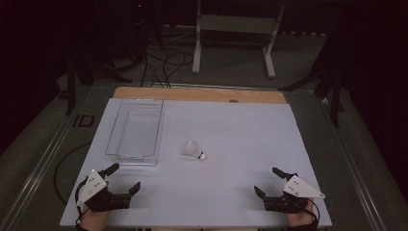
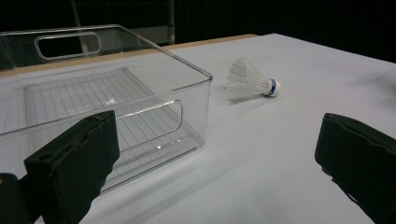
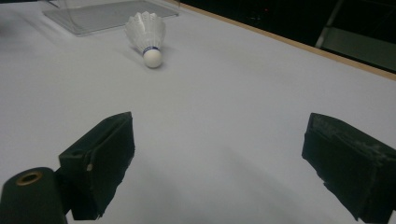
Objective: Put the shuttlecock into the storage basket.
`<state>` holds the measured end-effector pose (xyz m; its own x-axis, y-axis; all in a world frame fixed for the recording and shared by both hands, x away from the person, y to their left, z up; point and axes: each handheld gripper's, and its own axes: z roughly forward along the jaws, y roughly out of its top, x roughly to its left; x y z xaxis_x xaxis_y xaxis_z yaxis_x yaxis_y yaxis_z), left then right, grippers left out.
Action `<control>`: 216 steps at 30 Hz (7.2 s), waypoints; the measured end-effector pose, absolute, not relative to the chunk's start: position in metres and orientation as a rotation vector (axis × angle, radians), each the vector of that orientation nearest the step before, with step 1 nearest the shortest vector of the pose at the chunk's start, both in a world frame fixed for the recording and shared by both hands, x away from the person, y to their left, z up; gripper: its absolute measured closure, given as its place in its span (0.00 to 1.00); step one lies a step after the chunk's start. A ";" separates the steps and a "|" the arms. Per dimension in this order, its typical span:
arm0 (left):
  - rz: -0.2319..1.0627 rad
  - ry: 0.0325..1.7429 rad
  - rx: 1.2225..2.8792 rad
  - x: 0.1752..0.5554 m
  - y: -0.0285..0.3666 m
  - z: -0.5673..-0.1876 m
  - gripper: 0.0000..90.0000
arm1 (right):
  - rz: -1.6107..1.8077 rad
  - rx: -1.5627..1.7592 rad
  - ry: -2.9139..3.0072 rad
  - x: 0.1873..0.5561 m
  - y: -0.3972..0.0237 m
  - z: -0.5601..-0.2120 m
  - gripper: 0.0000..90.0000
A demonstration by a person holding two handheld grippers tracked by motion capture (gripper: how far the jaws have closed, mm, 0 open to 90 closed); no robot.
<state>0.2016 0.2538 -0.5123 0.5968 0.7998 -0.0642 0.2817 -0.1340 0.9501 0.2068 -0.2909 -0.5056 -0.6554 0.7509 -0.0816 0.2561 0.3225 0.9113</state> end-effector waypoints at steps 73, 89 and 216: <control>0.356 0.614 2.068 0.259 0.175 -0.406 0.01 | 1.314 0.890 2.127 0.207 -0.286 -0.506 0.10; 0.290 0.637 2.220 0.279 0.154 -0.410 0.00 | 1.314 0.882 2.134 0.207 -0.286 -0.506 0.10; -0.043 0.534 2.816 0.406 0.062 -0.486 0.52 | 1.316 0.908 2.189 0.209 -0.284 -0.511 0.10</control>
